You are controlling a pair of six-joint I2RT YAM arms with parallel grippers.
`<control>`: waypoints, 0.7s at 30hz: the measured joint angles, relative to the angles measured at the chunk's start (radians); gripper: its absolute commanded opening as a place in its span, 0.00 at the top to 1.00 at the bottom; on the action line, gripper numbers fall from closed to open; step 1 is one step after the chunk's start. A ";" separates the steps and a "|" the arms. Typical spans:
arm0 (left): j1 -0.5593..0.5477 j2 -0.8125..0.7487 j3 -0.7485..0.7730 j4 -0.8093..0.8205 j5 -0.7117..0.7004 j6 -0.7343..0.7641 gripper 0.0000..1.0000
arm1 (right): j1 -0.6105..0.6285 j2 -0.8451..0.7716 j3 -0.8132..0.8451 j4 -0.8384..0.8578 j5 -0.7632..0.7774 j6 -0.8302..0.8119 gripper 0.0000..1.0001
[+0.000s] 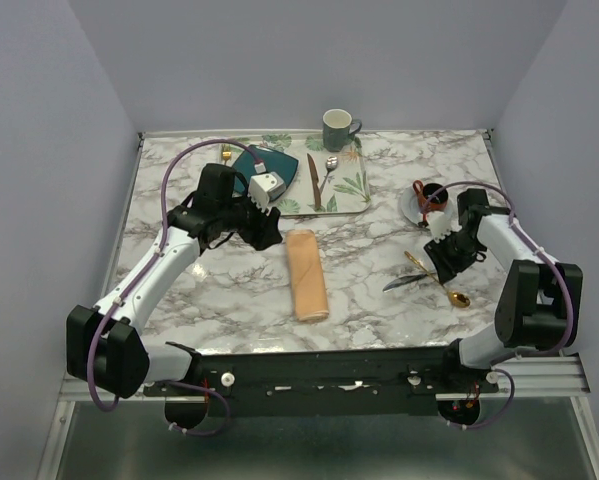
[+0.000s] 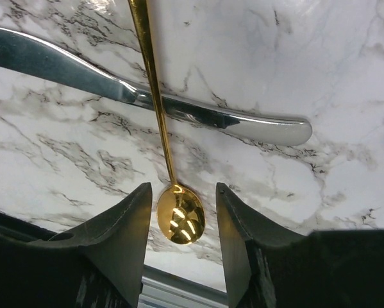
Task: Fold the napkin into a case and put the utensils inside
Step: Pick up the spoon from the center of the board.
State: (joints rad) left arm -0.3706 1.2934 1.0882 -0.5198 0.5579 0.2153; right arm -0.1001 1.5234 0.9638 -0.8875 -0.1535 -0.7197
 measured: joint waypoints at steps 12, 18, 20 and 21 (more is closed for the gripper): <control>0.003 0.000 -0.006 0.011 0.000 -0.014 0.31 | 0.000 0.057 -0.054 0.041 -0.028 -0.006 0.56; 0.010 0.000 -0.006 0.010 0.000 -0.014 0.31 | 0.010 0.064 -0.077 0.093 0.018 -0.010 0.99; 0.016 0.000 -0.006 0.010 0.001 -0.014 0.31 | 0.016 0.059 -0.083 0.105 0.034 -0.010 0.99; 0.018 0.000 -0.006 0.010 0.001 -0.015 0.30 | 0.022 0.053 -0.084 0.105 0.039 -0.015 0.99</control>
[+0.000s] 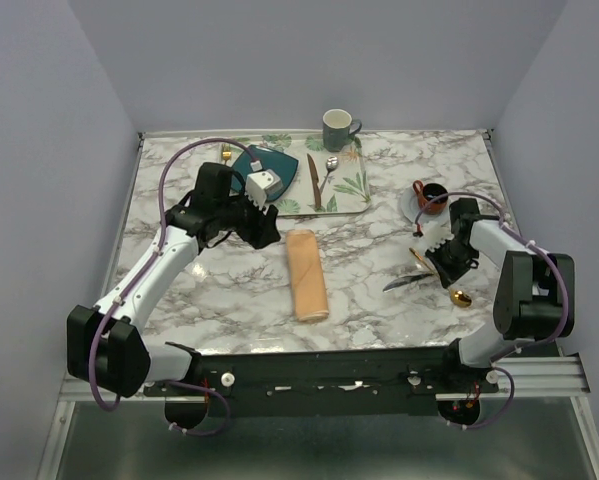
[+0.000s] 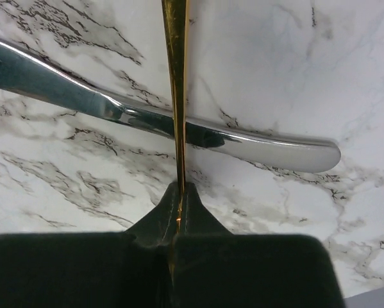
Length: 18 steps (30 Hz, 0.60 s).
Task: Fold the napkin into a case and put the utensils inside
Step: Pick up the spoon from the center of the board, then pass from the right arm to the left
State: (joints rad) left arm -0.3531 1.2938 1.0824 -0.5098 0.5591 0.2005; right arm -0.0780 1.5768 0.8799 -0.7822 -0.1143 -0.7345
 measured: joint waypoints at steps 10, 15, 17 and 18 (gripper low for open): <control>0.026 0.037 0.141 -0.050 0.089 -0.013 0.18 | 0.049 -0.269 0.178 -0.214 -0.070 -0.135 0.99; 0.020 0.124 0.295 -0.133 0.204 -0.018 0.18 | 0.325 -0.444 0.264 -0.292 -0.101 -0.251 0.99; 0.010 0.184 0.363 -0.182 0.256 -0.020 0.18 | 0.455 -0.465 0.263 -0.319 -0.108 -0.282 0.99; 0.000 0.219 0.396 -0.211 0.296 -0.026 0.18 | 0.523 -0.472 0.262 -0.323 -0.105 -0.300 0.99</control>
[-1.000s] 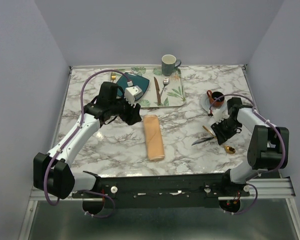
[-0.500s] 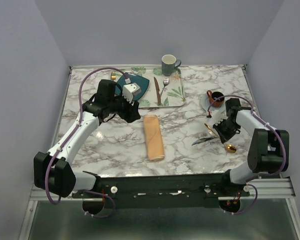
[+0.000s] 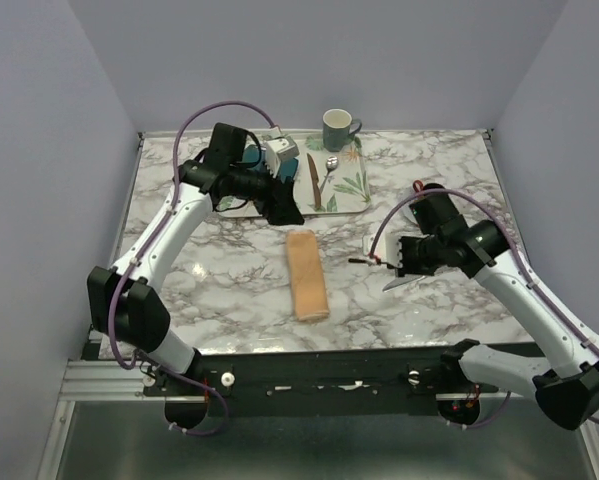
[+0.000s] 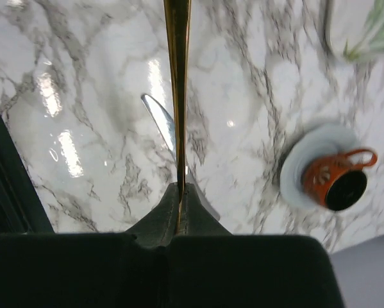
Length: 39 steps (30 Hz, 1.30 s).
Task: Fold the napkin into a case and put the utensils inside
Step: Pass from the right arm to the left
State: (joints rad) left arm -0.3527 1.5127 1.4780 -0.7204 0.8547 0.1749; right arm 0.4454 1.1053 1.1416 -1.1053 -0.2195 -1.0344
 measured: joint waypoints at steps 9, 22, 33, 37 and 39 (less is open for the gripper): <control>-0.135 0.117 -0.013 -0.116 0.174 -0.064 0.25 | 0.350 -0.015 -0.060 0.010 0.111 -0.138 0.99; -0.319 0.175 -0.069 -0.113 0.198 -0.145 0.32 | 0.455 0.068 -0.045 0.058 0.201 -0.246 0.99; -0.377 0.240 -0.066 -0.064 0.196 -0.217 0.60 | 0.465 0.115 0.019 0.095 0.234 -0.314 0.99; -0.383 0.248 -0.066 -0.043 0.197 -0.245 0.95 | 0.465 0.116 0.021 0.122 0.245 -0.344 0.99; -0.383 0.248 -0.067 -0.027 0.198 -0.265 1.00 | 0.465 0.116 0.021 0.135 0.254 -0.359 0.96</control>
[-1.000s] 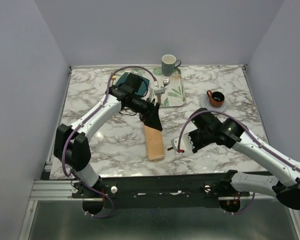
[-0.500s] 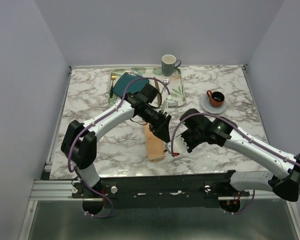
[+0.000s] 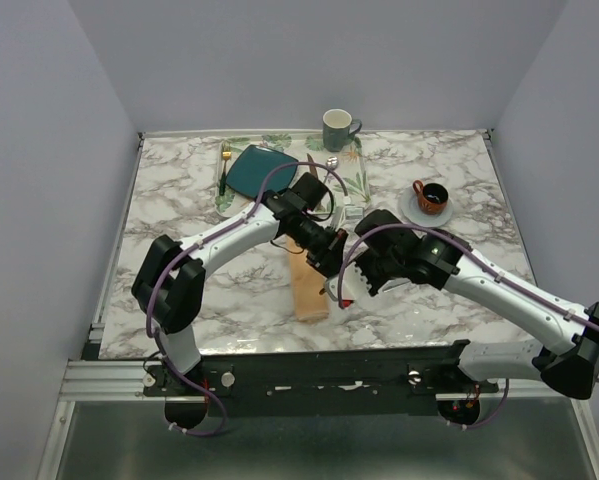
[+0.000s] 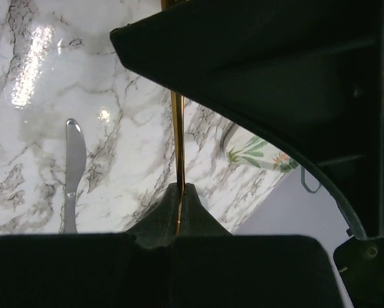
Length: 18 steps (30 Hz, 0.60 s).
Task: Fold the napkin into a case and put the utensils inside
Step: Pass from the right arm to the left, then pass from the left arm to the right
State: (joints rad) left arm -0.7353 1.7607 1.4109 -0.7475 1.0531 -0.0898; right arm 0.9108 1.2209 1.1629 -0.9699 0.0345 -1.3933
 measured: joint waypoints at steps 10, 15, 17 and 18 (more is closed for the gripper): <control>0.116 -0.196 -0.383 0.572 -0.011 -0.408 1.00 | -0.001 -0.048 0.080 0.185 0.056 0.195 0.34; 0.177 -0.293 -0.417 0.805 -0.096 -0.538 1.00 | -0.053 -0.130 0.190 0.241 0.050 0.537 0.33; 0.181 -0.332 -0.442 0.901 -0.141 -0.583 1.00 | -0.131 -0.120 0.276 0.240 0.012 0.728 0.35; 0.182 -0.352 -0.461 0.943 -0.163 -0.608 1.00 | -0.178 -0.100 0.330 0.229 -0.014 0.818 0.37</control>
State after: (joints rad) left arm -0.5529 1.4086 0.9501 0.1951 0.8898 -0.6979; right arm 0.7326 1.1206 1.4925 -0.7406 0.0200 -0.5758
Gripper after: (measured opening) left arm 0.018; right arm 0.670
